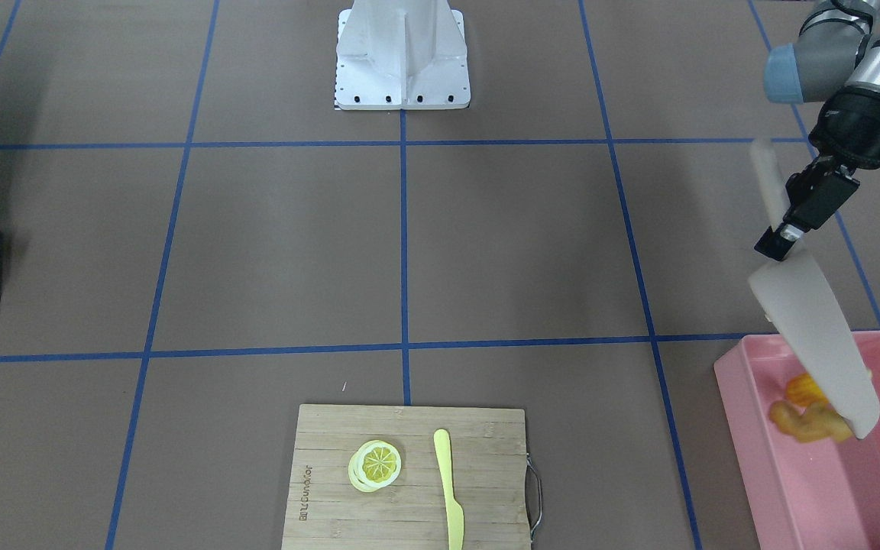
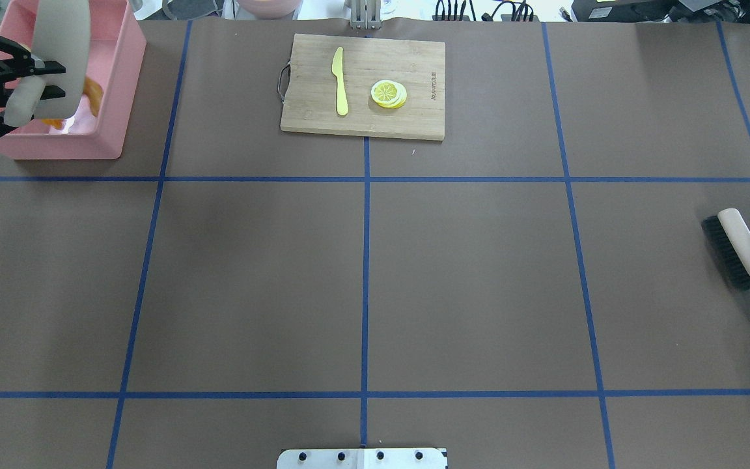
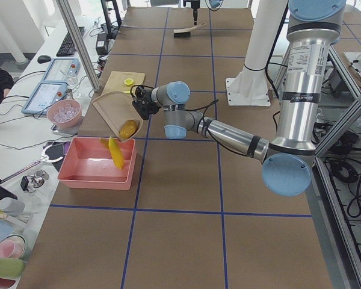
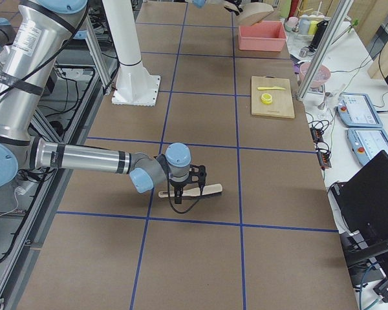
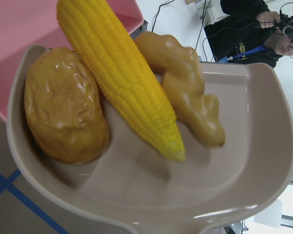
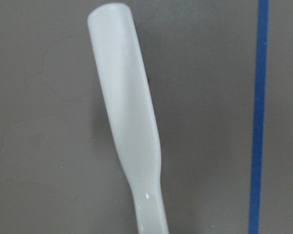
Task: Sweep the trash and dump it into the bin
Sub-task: 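Tilt the dustpan over the pink bin to dump the items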
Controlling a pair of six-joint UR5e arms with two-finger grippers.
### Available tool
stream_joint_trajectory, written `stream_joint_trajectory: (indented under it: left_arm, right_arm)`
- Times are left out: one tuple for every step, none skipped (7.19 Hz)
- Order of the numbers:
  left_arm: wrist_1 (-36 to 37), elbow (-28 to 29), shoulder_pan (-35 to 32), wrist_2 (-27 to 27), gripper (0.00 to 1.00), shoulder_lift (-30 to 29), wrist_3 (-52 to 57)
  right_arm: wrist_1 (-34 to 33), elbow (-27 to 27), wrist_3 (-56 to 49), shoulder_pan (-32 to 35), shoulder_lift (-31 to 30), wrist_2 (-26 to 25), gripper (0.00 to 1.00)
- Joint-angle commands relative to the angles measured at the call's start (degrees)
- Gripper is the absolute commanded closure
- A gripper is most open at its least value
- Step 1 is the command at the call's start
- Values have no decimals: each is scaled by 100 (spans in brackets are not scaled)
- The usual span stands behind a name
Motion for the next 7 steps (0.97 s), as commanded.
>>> stream_joint_trajectory:
  left_arm:
    - [-3, 6, -7, 3, 100, -10, -113]
    - [-3, 24, 2, 3, 100, -19, -122]
    - [-3, 24, 2, 3, 100, -36, -131]
    - [6, 24, -7, 12, 100, -80, -462]
    - [-12, 24, -33, 56, 100, -167, -1231]
    - [-12, 32, -33, 56, 100, -168, -1256]
    - [-12, 33, -33, 65, 100, -177, -1256]
  right_arm:
    - [-1190, 0, -1424, 902, 321, 111, 0]
    - [-1954, 9, -2276, 1325, 523, 155, 0]
    - [-2754, -9, -2763, 1494, 821, 130, 0]
    - [-3606, 17, -3307, 1644, 1241, 68, 0]
    - [-4197, -9, -3730, 1741, 1594, -193, 0]
    - [-4421, 17, -3752, 1829, 1693, -205, 0]
    - [-4449, -17, -3761, 1900, 1772, -283, 0]
